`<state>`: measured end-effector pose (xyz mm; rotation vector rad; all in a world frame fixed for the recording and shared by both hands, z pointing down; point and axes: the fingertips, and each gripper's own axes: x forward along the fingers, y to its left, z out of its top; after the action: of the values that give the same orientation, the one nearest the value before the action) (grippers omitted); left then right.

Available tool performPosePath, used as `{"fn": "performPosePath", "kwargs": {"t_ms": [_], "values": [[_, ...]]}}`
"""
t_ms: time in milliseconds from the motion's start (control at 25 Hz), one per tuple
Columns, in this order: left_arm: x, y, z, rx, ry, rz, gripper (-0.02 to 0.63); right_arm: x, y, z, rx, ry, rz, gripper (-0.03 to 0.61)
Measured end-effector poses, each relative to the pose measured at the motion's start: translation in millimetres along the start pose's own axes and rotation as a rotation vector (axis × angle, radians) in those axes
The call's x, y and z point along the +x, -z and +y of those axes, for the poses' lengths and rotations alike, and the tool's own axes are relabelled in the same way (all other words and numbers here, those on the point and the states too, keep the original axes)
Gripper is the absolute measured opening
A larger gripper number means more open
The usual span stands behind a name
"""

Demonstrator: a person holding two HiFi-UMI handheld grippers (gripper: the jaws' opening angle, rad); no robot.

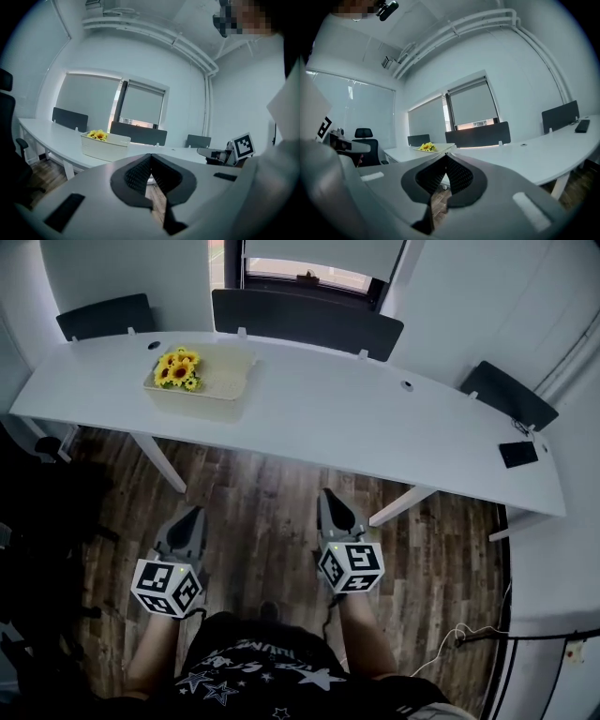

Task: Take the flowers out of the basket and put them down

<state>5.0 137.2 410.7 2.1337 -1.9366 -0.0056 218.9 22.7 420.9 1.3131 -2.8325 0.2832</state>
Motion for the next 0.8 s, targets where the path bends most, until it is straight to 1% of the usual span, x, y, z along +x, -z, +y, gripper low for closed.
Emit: {"fn": "performPosePath", "kwargs": {"t_ms": [200, 440, 600, 720, 800], "values": [[0.3, -0.2, 11.4, -0.003, -0.037, 0.01, 0.009, 19.0, 8.1, 15.1, 0.002, -0.065, 0.022, 0.003], [8.3, -6.1, 39.4, -0.015, -0.062, 0.002, 0.009, 42.5, 9.3, 31.5, -0.034, -0.101, 0.047, 0.003], [29.9, -8.7, 64.9, -0.042, -0.055, -0.005, 0.009, 63.1, 5.1, 25.4, -0.05, -0.07, 0.046, 0.002], [52.5, -15.4, 78.7, -0.044, -0.036, -0.007, 0.009, 83.0, 3.8, 14.0, -0.043, -0.034, 0.057, 0.003], [66.8, -20.4, 91.5, -0.043, -0.033, -0.009, 0.009, 100.0, 2.1, 12.1, -0.041, -0.026, 0.058, 0.003]]}}
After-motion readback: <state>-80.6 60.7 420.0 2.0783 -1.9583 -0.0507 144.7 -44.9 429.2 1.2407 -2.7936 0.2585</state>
